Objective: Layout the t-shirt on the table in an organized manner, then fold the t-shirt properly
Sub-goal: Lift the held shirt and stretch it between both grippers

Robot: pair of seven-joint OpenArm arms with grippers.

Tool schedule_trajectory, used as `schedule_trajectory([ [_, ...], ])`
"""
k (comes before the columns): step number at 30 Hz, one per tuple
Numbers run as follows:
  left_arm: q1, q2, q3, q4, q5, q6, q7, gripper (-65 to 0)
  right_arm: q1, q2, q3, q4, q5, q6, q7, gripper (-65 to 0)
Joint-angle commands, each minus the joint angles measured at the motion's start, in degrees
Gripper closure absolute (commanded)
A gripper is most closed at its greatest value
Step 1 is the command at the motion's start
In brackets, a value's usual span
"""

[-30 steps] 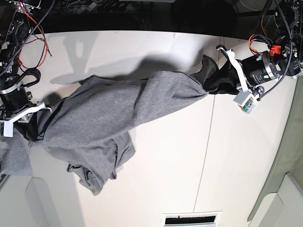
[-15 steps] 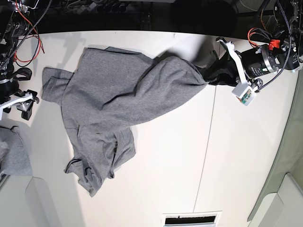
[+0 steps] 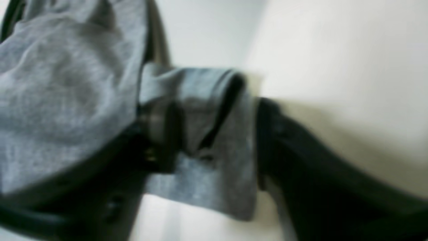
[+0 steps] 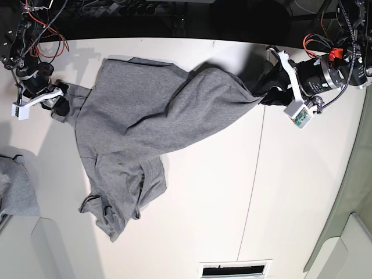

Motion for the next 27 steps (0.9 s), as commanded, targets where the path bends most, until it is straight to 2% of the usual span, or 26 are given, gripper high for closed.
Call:
schedule_trajectory([
  [1, -0.26, -0.79, -0.39, 0.90, -0.74, -0.52, -1.44, -17.5, 0.39, 0.44, 0.02, 0.57, 1.05, 0.85, 0.26, -15.3],
  [2, -0.31, -0.79, -0.39, 0.90, -0.46, 0.22, -1.73, -17.5, 0.52, 0.37, 0.02, 0.57, 1.07, 1.40, 0.26, -5.7],
  [3, -0.33, -0.79, -0.39, 0.90, 0.50, 1.18, -2.56, -17.4, 0.68, 0.37, 0.02, 0.59, 1.07, 1.79, 0.28, 0.0],
  [5, -0.42, -0.79, -0.39, 0.90, 4.37, 1.75, -4.85, -15.7, 1.42, 0.70, 0.15, 0.59, 1.07, 2.38, 0.28, 0.0],
  [9, -2.10, -1.03, -0.66, 0.92, 10.23, 2.32, -5.79, 0.0, 4.22, 2.86, 2.03, 1.66, 1.09, 2.60, 0.50, 0.0],
  [11, -2.38, -1.99, -1.79, 0.96, 9.90, 4.42, -6.56, 0.0, 5.75, 4.42, 3.74, 3.54, 1.14, 2.75, 0.46, 0.0],
  [16, -2.38, -5.64, -8.44, 2.29, 7.85, 4.50, -7.63, 0.0, 8.11, 9.14, 6.51, 11.19, 2.23, 2.97, -0.13, 0.0],
  [21, -2.36, -8.50, -14.05, 6.45, -0.09, 4.09, -7.61, 0.0, 8.44, 13.99, 6.49, 16.44, 3.89, 2.95, -0.50, 0.0],
  [24, -2.32, -8.83, -14.10, 7.10, -2.54, 3.72, -6.93, 0.0, 8.39, 14.45, 6.47, 16.70, 4.07, 2.93, -3.37, 0.0],
  [27, -2.25, -8.02, -13.99, 7.08, -4.90, 1.05, -3.96, 0.0, 7.78, 13.33, 6.45, 16.59, 4.02, 2.73, -8.26, 0.0],
])
